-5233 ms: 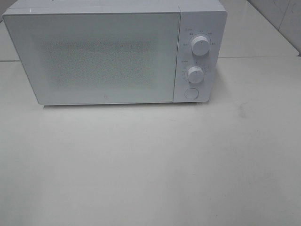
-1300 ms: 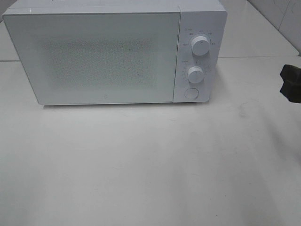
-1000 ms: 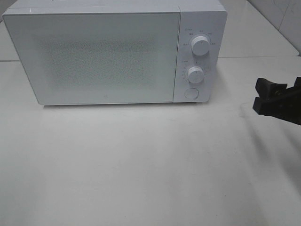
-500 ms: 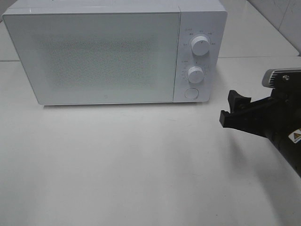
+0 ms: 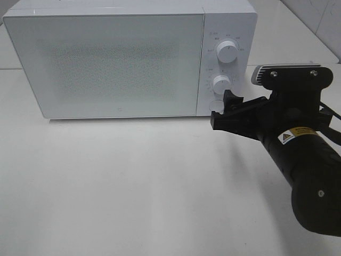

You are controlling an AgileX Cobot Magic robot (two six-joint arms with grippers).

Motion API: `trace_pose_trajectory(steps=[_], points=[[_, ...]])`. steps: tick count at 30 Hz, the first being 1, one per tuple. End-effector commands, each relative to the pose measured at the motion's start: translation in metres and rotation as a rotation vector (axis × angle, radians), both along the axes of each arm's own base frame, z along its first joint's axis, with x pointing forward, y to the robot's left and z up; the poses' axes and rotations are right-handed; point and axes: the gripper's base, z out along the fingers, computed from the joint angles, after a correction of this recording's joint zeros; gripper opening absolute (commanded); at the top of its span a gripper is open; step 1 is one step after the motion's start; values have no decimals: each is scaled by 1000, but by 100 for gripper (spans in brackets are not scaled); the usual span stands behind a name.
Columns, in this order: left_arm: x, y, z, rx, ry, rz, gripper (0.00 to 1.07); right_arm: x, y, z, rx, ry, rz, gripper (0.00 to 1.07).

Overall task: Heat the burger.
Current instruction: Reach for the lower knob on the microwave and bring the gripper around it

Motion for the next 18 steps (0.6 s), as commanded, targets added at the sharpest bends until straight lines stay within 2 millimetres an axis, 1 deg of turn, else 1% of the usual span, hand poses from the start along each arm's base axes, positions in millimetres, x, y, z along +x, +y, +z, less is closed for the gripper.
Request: trace_pose_trajectory(steps=[1, 9, 11, 13, 14, 16, 17, 18], points=[[-3, -1, -2, -12, -22, -1, 100, 8, 9, 1, -13, -36, 5, 76], [-3, -1, -2, -12, -22, -1, 100, 20, 19, -7, -18, -32, -7, 76], [-3, -1, -2, -12, -22, -1, 100, 28, 27, -10, -13, -38, -9, 76], [-3, -1, -2, -12, -22, -1, 100, 31, 30, -11, -13, -40, -9, 76], [-3, -1, -2, -12, -22, -1, 100, 36, 32, -14, -15, -38, -15, 76], [-3, -1, -2, -12, -22, -1, 100, 39, 33, -16, -17, -34, -14, 76], [-3, -1, -2, -12, -22, -1, 100, 45, 34, -19, -18, -25, -17, 76], [-3, -1, -2, -12, -22, -1, 100, 45, 34, -19, -18, -25, -17, 76]])
